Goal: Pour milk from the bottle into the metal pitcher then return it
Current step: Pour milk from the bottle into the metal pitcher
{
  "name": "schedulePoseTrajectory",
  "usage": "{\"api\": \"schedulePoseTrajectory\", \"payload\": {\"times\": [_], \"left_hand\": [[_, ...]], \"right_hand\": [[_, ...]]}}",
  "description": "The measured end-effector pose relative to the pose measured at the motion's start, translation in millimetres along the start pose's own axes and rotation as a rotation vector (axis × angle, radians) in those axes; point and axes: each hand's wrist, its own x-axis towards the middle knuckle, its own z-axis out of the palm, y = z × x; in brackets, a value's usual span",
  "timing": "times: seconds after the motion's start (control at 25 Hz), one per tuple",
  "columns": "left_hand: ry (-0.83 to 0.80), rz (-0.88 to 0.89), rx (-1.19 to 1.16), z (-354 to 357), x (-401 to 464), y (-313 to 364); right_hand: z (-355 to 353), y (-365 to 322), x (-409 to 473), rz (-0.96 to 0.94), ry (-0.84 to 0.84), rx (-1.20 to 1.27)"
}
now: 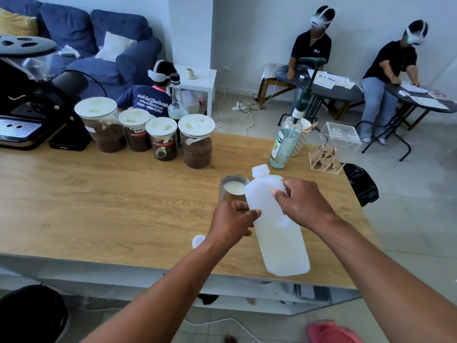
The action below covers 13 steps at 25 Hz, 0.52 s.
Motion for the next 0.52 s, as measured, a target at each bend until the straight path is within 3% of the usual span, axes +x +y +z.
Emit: {"api": "schedulePoseTrajectory", "payload": {"times": [0.52], "left_hand": [[0.123,0.314,0.383,4.3,-2.4,9.1]], "right_hand": [[27.5,19.2,-44.5,0.039,0.266,0.200]]}}
